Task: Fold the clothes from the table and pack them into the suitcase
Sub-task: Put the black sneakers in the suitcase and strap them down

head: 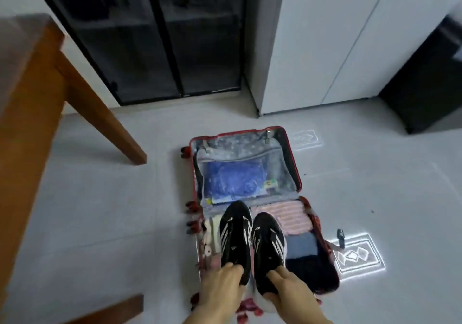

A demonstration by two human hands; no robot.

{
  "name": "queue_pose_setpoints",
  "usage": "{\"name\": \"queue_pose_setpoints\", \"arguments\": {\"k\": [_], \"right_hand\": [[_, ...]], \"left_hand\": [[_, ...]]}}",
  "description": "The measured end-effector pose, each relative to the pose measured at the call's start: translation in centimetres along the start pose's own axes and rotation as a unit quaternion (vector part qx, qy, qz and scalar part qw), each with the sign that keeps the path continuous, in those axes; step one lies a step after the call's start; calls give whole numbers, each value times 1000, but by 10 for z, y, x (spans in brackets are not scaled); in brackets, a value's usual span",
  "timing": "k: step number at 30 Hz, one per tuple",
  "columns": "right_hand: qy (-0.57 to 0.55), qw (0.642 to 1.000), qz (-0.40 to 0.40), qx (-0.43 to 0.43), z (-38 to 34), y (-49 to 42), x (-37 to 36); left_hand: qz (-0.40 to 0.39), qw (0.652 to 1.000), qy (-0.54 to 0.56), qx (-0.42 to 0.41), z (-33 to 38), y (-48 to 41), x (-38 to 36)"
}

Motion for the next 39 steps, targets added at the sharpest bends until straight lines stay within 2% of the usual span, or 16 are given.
{"name": "queue_pose_setpoints", "arguments": {"k": [4, 8, 11, 13, 14, 17, 18, 20, 21, 23, 25, 28, 30, 33, 35, 39], "right_hand": [[34, 999, -6, -33, 65, -30, -82], [90, 995, 3, -43, 112, -85, -132], [116, 992, 14, -48, 146, -142, -162], [143, 989, 24, -43, 156, -166, -172], [154, 987, 9, -43, 162, -175, -179], [182, 983, 23, -15, 181, -202, -206], [169, 985, 41, 12, 178, -201, -206], [117, 988, 75, 63, 176, -196, -201], [84, 984, 131, 86, 171, -192, -184], [20, 978, 194, 79, 172, -197, -164], [16, 988, 155, -20, 183, -217, -167], [-109, 986, 24, -124, 199, -246, -203], [-152, 980, -3, -126, 197, -255, -216], [-160, 983, 30, -85, 191, -250, -214], [-193, 980, 14, -56, 187, -242, -218], [-172, 984, -20, -43, 184, -243, -234]], "left_hand": [[-59, 998, -4, 13, 5, -35, -83], [-21, 997, -76, -2, -10, -92, -142], [-26, 999, -24, -16, -25, -138, -200], [47, 998, -36, -26, -39, -181, -236], [48, 998, -29, -27, -37, -194, -247], [-47, 998, -20, -29, -38, -209, -290], [-51, 999, 15, -13, -44, -211, -296], [38, 999, 26, 27, -64, -213, -287], [86, 996, 23, 11, -68, -211, -281], [148, 988, 41, 35, -80, -210, -271], [125, 988, 78, 53, -89, -224, -277], [60, 983, 146, 89, -95, -242, -294], [61, 983, 142, 94, -96, -248, -297], [77, 986, 110, 99, -94, -243, -293], [83, 990, 57, 95, -92, -235, -291], [72, 992, 56, 92, -96, -218, -300]]}}
Point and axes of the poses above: each hand's wrist, its own y-axis away from the middle knuckle, its own x-axis out of the back of the hand, z = x × y, the point moved 10 cm from there along -y, towards the middle knuckle, and after that the axes turned 14 degrees about -x, right-handed, at the moved point
